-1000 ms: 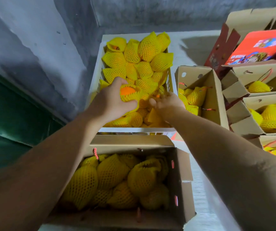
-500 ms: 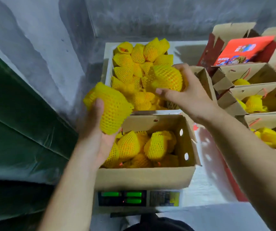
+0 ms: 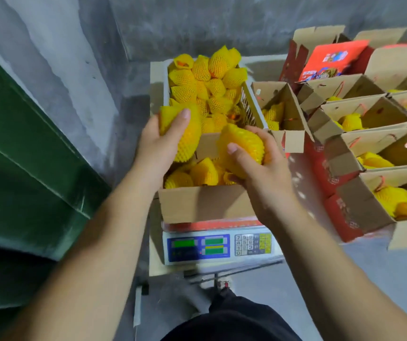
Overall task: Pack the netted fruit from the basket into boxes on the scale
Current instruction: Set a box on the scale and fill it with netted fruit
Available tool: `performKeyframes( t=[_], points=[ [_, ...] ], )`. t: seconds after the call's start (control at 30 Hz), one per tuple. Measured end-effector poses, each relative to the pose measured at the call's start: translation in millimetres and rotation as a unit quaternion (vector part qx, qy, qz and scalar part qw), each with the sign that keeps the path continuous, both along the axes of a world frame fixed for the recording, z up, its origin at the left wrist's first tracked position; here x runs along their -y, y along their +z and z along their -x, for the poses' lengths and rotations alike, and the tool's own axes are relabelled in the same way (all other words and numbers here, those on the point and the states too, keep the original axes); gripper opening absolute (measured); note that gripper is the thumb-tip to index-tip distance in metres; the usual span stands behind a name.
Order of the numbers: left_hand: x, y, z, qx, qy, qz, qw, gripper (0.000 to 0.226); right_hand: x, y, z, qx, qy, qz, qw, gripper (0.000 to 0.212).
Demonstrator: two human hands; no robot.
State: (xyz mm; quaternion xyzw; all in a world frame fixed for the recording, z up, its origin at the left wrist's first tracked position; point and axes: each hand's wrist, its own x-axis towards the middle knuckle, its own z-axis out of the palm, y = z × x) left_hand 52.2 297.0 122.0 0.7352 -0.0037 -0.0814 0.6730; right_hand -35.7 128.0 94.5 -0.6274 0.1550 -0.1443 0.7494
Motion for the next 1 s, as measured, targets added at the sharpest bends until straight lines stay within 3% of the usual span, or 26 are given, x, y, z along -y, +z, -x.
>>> performKeyframes(
  t=[0.1,0.27,0.4,0.53,0.63,0.77,0.9,1.0],
  points=[
    [-10.6,9.2,7.4,0.046,-0.083,-0.127,0.987,0.06,-8.6,0.2,16.0,-0.012,-0.008,-0.05,0.999,0.055],
    [-28.1,0.4,64.3,0.023,-0.156,-0.05,0.986,0.027,-26.7,12.0,36.3,-0.025,0.038,-0.145,0.988,0.03],
    [-43.5,-7.9,98.1,0.038,-0.173,0.016,0.984,0.033,-46.9,19.6,51.8,0.008,0.081,-0.116,0.99,0.023],
    [-59.0,-4.6,113.8,0.078,-0.132,0.049,0.987,0.029,-62.9,27.3,65.8,0.019,0.097,-0.117,0.988,0.04],
    [-64.2,-6.7,123.6,0.106,-0.106,0.062,0.987,0.034,-68.8,30.2,74.9,0.021,0.118,-0.103,0.987,0.037],
    [-66.8,-16.4,132.7,0.043,-0.093,0.138,0.985,0.049,-74.4,33.3,85.3,0.033,0.121,-0.116,0.985,0.033],
    [-67.3,-15.3,136.8,-0.011,-0.115,0.117,0.986,0.058,-82.2,39.0,89.5,0.062,0.113,-0.194,0.972,0.025],
    [-63.5,-13.9,138.1,-0.005,-0.11,0.11,0.988,0.032,-87.6,43.1,89.1,0.09,0.097,-0.185,0.974,0.025]
  ],
)
